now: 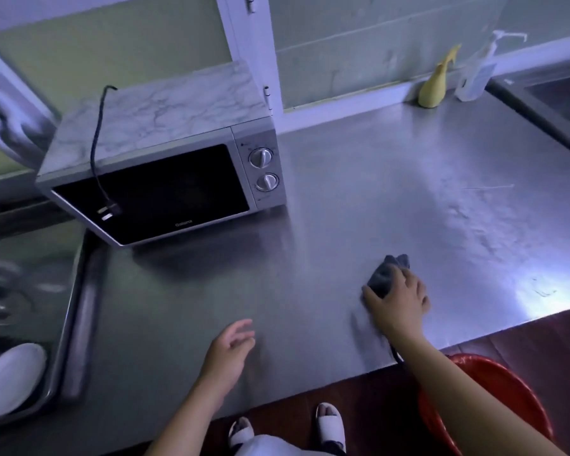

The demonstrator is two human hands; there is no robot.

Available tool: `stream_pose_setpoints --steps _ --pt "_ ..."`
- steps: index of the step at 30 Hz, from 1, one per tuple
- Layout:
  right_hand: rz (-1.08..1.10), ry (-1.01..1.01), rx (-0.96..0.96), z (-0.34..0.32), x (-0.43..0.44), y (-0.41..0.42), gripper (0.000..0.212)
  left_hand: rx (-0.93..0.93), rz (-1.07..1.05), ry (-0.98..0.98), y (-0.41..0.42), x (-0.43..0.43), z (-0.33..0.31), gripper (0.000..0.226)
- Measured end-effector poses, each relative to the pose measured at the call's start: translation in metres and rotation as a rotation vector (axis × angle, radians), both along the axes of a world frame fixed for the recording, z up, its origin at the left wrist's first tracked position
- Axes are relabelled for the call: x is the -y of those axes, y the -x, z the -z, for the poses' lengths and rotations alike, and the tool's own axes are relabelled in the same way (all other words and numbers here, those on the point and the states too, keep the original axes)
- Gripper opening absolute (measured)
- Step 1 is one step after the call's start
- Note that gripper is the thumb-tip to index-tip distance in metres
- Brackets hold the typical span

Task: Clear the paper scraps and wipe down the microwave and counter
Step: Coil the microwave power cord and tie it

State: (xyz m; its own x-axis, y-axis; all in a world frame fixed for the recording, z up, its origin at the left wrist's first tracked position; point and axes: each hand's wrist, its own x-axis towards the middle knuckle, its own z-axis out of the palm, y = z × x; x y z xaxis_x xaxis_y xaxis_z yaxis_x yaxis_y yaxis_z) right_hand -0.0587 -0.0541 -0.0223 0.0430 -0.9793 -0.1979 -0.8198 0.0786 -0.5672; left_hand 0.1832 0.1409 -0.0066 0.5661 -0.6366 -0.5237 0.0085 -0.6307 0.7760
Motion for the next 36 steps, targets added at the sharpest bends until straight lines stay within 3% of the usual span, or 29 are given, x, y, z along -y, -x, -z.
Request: stream_pose_setpoints --steps 7,13,21,29,33,36 --pt "-0.278 -0.035 0.108 -0.025 -0.037 -0.08 0.036 -0.027 -0.182 0.067 -0.049 -0.037 0.003 0.029" --pt "-0.322 -0.039 0.211 -0.032 -0.07 -0.128 0.016 -0.07 -0.316 0.152 -0.102 -0.065 0.003 0.033" --pt "-0.253 -0.013 0.217 -0.042 -0.09 -0.184 0.027 -0.142 -0.387 0.241 -0.155 -0.077 0.012 0.029" --pt "-0.089 0.055 0.183 -0.05 -0.079 -0.191 0.026 -0.151 -0.273 0.284 -0.171 -0.036 0.014 0.023" --pt "0.031 0.005 0.043 -0.052 -0.049 -0.138 0.036 -0.208 -0.155 0.276 -0.153 -0.004 0.012 0.023" --pt "-0.042 -0.047 -0.242 -0.041 -0.029 -0.082 0.054 -0.205 -0.062 0.256 -0.131 0.022 0.012 0.024"
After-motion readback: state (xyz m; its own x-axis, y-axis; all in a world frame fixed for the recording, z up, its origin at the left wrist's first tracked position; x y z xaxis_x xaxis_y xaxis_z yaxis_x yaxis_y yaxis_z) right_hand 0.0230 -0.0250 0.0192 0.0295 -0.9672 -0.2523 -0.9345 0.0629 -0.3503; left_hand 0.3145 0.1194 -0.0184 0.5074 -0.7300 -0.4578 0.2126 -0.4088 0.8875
